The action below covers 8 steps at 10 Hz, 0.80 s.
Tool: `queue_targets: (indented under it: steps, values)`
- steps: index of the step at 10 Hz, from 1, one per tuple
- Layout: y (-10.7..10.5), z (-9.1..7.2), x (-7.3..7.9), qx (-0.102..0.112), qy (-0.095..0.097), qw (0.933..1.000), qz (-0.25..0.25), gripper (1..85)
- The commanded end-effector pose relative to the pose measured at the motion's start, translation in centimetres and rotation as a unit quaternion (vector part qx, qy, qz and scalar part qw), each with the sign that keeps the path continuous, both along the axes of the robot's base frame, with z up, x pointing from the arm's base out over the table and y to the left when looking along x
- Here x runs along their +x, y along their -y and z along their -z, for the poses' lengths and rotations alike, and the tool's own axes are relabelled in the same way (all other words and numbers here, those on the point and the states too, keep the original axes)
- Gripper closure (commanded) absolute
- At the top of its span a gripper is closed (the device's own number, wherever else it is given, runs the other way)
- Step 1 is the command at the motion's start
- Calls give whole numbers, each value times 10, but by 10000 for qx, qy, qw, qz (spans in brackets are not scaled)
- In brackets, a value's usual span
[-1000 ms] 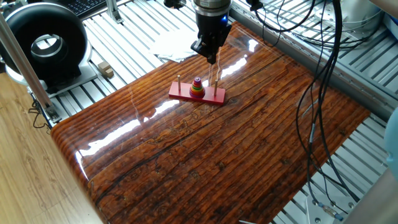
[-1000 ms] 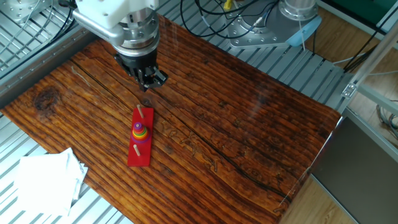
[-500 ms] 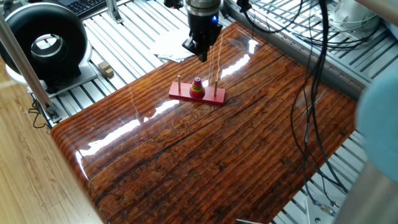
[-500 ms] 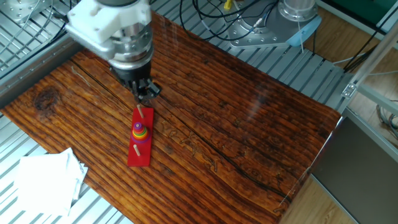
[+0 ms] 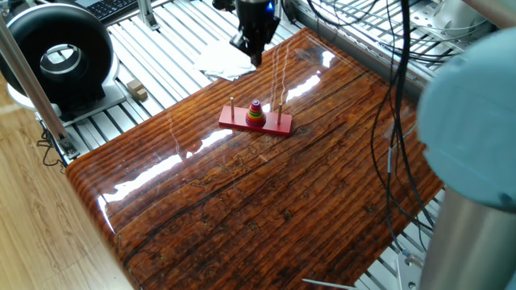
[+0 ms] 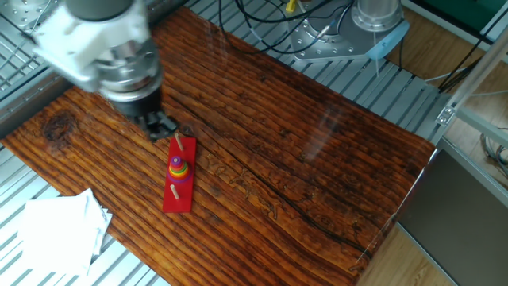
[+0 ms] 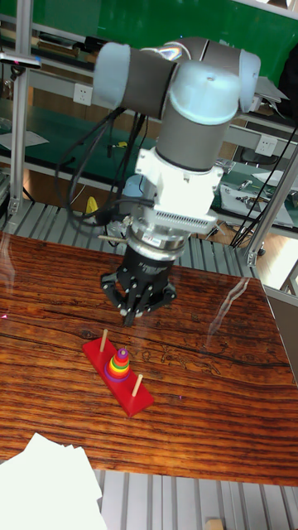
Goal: Take out one Hanoi block and throw it aside
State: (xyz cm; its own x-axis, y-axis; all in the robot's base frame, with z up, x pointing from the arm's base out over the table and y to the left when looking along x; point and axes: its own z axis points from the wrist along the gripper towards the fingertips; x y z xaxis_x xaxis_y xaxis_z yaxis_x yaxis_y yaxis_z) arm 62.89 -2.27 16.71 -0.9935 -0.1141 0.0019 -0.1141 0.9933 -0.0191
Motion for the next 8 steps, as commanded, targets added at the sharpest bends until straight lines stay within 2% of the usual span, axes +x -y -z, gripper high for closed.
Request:
queue_targets:
  steps: [1,2,3,4,5,6,7,8]
  values:
    - [-7,14,16,146,22,9999,-69,847]
    - [-18,29,13,169,46,9998,15,847]
    - [-26,44,3,116,3,9997,223,847]
    - [-32,55,-26,101,-319,9992,220,847]
    - [-31,60,-37,144,-399,9991,52,843]
    - [-3,60,-46,-252,-544,9979,-261,710]
    - [-8,59,-33,-159,-299,9989,-332,580]
    - [-6,54,-29,-222,-241,9988,-356,557]
